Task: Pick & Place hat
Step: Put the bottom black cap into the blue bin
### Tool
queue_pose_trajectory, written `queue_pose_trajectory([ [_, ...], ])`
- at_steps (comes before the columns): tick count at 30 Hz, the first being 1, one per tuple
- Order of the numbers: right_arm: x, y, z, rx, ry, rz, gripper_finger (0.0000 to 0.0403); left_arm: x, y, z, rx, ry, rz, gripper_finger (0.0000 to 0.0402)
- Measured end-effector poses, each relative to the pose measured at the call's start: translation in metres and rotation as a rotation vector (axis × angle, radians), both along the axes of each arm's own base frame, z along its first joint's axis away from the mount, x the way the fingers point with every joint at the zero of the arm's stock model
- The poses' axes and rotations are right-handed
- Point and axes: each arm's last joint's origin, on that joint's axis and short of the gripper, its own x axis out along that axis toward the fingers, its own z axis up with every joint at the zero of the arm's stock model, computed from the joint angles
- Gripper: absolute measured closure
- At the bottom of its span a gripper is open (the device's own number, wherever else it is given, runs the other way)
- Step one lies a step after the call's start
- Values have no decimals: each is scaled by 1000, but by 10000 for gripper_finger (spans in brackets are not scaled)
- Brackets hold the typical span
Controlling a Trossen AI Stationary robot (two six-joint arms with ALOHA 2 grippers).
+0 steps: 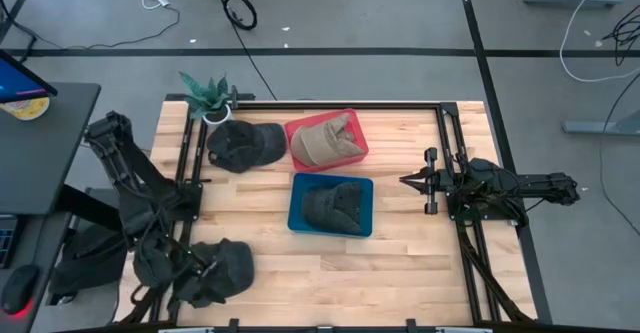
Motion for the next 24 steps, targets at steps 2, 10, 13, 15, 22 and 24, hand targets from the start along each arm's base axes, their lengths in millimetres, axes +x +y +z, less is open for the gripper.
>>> queue_pose_trajectory([
  [2,0,0,0,0,0,0,379,2,-3,5,-4,35,19,225],
  [10,0,0,0,0,0,0,379,13,-20,14,121,183,57,225],
  [13,0,0,0,0,0,0,379,20,-32,6,196,223,58,225],
  [15,0,0,0,0,0,0,379,26,-38,-2,255,263,63,225],
  [22,0,0,0,0,0,0,379,43,-51,-46,390,517,91,225],
  [24,0,0,0,0,0,0,379,44,-51,-59,404,623,95,225],
])
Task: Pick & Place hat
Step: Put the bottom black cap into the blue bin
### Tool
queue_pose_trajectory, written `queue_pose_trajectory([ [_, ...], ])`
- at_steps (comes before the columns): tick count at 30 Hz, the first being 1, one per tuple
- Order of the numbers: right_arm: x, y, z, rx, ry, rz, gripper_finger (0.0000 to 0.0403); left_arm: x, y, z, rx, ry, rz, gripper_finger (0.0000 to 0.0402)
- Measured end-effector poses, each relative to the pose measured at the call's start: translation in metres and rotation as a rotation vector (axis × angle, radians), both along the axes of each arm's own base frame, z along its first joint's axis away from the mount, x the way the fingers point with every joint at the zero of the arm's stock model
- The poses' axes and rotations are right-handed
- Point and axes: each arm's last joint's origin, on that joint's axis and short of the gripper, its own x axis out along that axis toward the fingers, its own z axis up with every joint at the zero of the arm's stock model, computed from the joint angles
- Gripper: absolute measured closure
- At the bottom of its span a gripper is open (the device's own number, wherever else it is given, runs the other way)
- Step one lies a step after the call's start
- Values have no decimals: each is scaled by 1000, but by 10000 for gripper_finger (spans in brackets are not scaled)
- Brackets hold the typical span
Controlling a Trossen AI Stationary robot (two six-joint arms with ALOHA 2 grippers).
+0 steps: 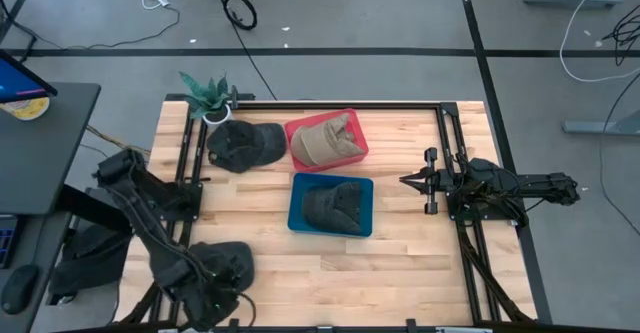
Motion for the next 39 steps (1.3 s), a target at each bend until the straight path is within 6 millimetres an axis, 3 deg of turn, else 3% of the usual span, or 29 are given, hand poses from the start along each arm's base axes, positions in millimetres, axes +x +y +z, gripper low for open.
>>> queue_pose_trajectory([
  [11,0,0,0,0,0,0,379,-8,13,-30,241,287,95,225],
  [27,0,0,0,0,0,1,379,-9,16,-70,381,352,107,225],
  [39,0,0,0,0,0,0,379,0,14,-76,332,242,121,234],
])
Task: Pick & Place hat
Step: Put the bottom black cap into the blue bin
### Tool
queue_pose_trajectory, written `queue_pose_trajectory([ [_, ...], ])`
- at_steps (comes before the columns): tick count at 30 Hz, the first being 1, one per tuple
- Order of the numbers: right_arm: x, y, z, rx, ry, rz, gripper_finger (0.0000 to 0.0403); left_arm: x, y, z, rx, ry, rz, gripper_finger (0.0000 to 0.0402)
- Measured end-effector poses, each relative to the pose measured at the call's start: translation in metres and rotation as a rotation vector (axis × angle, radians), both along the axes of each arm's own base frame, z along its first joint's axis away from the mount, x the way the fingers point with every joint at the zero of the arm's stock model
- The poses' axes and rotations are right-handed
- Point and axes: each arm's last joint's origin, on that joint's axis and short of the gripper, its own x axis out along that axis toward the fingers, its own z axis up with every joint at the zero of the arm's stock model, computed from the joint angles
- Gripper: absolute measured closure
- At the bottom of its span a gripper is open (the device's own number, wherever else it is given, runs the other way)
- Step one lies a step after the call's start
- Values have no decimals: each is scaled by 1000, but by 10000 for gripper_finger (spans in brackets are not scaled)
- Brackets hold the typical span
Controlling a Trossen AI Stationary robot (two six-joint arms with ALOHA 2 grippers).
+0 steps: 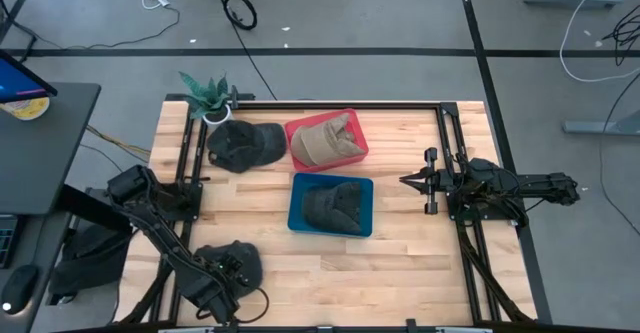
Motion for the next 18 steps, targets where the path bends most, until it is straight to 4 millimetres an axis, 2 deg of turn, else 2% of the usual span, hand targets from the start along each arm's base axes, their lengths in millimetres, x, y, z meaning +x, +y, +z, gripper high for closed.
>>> queue_pose_trajectory([
  [3,0,0,0,0,0,0,379,2,0,0,-8,-5,-26,278],
  [7,0,0,0,0,0,0,379,4,1,0,-9,-5,-33,376],
  [13,0,0,0,0,0,0,379,8,1,3,-10,-12,-56,391],
  [18,0,0,0,0,0,0,379,14,-3,18,37,-61,-157,394],
])
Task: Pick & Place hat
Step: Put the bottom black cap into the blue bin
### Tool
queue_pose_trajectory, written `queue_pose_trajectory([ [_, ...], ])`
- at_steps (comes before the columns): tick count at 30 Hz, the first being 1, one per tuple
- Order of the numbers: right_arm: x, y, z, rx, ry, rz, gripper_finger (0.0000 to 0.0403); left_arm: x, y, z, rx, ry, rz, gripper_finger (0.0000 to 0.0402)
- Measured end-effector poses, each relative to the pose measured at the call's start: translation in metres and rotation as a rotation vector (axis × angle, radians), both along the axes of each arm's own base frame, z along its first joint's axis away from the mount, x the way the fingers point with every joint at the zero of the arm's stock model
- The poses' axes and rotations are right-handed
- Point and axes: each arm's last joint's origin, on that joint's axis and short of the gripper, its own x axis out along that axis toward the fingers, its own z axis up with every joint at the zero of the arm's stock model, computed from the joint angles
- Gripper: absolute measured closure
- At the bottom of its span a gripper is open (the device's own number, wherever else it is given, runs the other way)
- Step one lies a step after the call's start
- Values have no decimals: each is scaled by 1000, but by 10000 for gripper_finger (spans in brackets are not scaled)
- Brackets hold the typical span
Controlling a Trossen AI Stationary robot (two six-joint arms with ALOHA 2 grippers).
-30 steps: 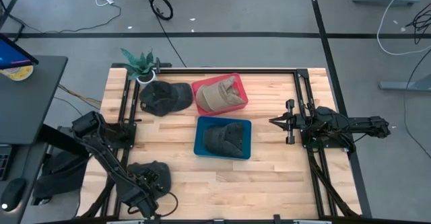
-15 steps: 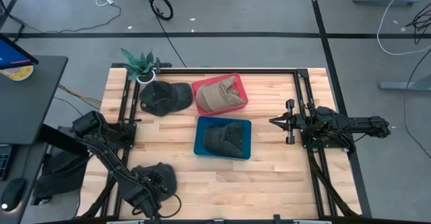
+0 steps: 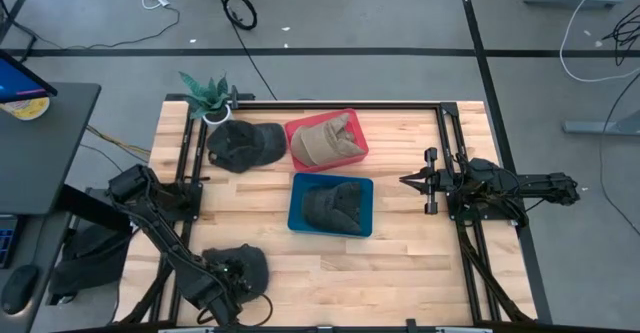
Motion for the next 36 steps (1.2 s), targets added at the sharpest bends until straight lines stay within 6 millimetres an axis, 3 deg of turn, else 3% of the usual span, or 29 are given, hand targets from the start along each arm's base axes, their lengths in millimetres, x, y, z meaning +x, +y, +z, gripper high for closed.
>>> queue_pose_trajectory([
  [11,0,0,0,0,0,0,379,34,22,42,251,-104,-136,394],
  [23,0,0,0,0,0,0,379,100,81,73,478,-170,-228,394],
  [29,0,0,0,0,0,0,379,138,106,94,472,-293,-265,395],
  [36,0,0,0,0,0,0,379,165,141,98,396,-344,-295,390],
])
